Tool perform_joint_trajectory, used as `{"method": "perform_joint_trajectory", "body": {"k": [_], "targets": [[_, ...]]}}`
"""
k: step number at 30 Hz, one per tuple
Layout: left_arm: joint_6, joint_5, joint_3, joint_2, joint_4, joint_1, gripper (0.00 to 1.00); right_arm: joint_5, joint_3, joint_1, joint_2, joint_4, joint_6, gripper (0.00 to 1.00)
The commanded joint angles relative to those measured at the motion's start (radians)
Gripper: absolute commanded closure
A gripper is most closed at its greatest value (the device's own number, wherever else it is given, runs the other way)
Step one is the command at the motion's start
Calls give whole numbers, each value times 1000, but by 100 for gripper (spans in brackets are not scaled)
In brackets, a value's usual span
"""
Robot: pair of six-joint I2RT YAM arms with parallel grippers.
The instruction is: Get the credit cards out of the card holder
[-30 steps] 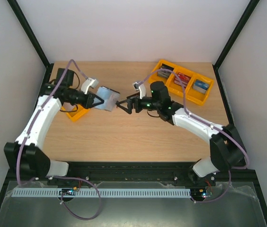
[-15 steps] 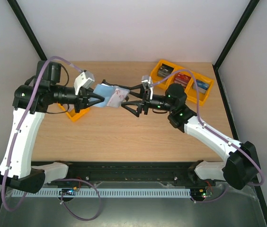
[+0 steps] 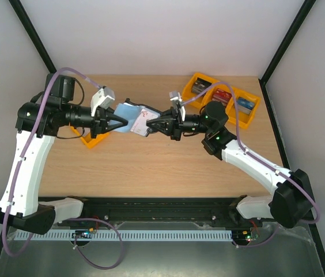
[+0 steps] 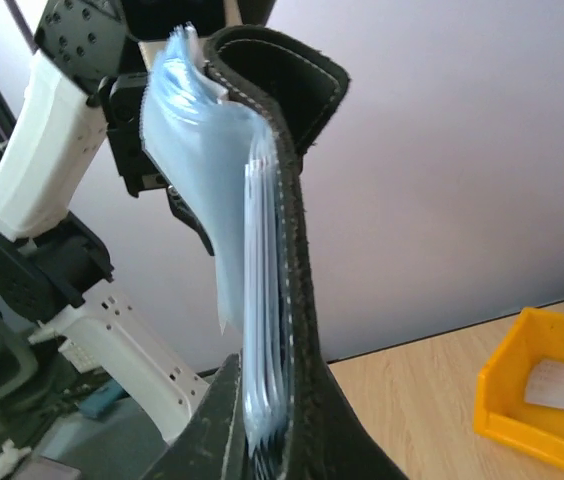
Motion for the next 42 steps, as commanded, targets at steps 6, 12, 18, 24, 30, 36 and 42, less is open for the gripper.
{"method": "perform_joint_trajectory", "body": {"k": [6,12,18,24,30,36,42], "targets": [[-209,-56,-217,-65,194,103,81,30,1,6,-28,-10,-38,98],[-412,-307,-334,-81,392,260,27,345,89,6,21,-385,-139,98],[-404,-351,-348,-98,413,270,18,764,152,9,106,-668,-137,98],[-388,-215,-402,-107,417,169,53,961,343,93,263,-911,-124,98],[-447,-115,-485,-80,482,62,64,937,551,204,400,-1034,-175,98],[-478,-104,-542,-83,537,83,71,518,488,203,366,-859,-196,98],[-480,-117,-560,-106,540,108,71,359,485,196,356,-811,-206,98]]}}
